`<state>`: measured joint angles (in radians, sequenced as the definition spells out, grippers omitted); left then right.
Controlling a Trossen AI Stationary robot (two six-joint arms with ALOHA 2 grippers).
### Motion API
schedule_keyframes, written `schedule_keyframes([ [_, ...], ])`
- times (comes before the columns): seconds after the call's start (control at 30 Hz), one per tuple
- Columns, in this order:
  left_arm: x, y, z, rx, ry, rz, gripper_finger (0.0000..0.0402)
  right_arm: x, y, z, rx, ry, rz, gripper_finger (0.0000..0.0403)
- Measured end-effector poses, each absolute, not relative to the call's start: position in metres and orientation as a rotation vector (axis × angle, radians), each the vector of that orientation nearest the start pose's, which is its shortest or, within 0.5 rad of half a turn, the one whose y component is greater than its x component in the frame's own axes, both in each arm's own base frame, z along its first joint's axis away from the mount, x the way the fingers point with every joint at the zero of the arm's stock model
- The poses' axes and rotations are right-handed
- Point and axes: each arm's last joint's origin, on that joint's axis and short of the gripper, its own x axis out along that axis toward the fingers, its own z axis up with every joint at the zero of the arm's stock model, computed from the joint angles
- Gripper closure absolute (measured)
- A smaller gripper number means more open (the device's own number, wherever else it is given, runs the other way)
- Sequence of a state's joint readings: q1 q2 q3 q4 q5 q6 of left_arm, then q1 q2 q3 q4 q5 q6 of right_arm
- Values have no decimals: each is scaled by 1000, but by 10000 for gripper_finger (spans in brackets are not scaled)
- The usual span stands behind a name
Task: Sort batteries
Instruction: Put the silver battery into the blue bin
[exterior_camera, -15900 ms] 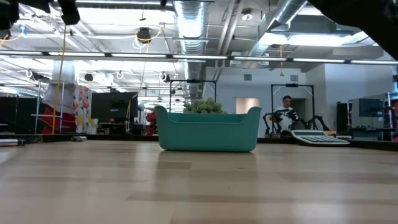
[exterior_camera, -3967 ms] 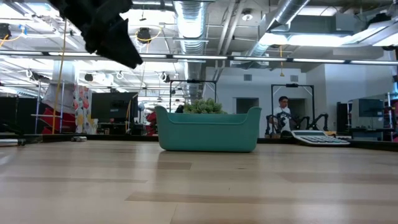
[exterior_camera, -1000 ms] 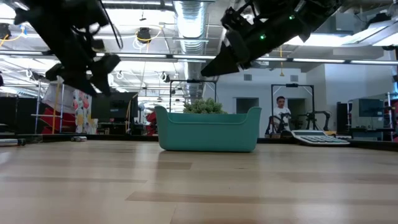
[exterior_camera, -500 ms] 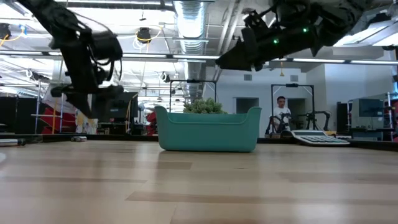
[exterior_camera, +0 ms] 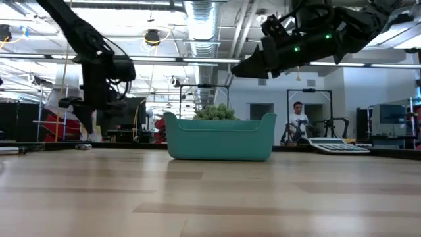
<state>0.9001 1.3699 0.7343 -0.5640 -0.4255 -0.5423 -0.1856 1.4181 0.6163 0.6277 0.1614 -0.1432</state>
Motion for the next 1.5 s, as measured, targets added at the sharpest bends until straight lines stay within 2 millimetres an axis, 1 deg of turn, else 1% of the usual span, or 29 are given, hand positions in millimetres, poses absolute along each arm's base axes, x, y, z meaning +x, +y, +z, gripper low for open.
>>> schedule_keyframes([
  [0.2,140,212,172,-789,1001,1459,223,282,-57,213,-158,206,-326,163],
  [0.33,143,218,171,-801,1085,1467,223,282,-57,212,-161,214,-322,163],
  [0.53,147,224,189,-804,1136,1460,223,282,-58,212,-165,219,-324,163],
  [0.67,143,228,203,-797,1184,1449,224,282,-58,211,-184,230,-322,163],
  [0.77,139,235,207,-866,1200,1416,224,282,-59,211,-187,233,-325,163],
  [0.83,139,239,206,-896,1226,1402,224,282,-59,211,-187,232,-326,163],
  [0.93,143,245,201,-928,1310,1381,224,282,-60,211,-189,233,-326,163],
  [1.03,146,253,195,-929,1390,1380,224,282,-59,211,-189,234,-325,163],
  [1.17,149,264,191,-948,1455,1382,224,281,-59,209,-189,252,-323,163],
  [1.37,146,274,189,-1002,1534,1355,224,281,-59,207,-208,275,-318,163],
  [1.5,148,279,180,-1049,1643,1331,224,281,-59,207,-211,275,-317,163],
])
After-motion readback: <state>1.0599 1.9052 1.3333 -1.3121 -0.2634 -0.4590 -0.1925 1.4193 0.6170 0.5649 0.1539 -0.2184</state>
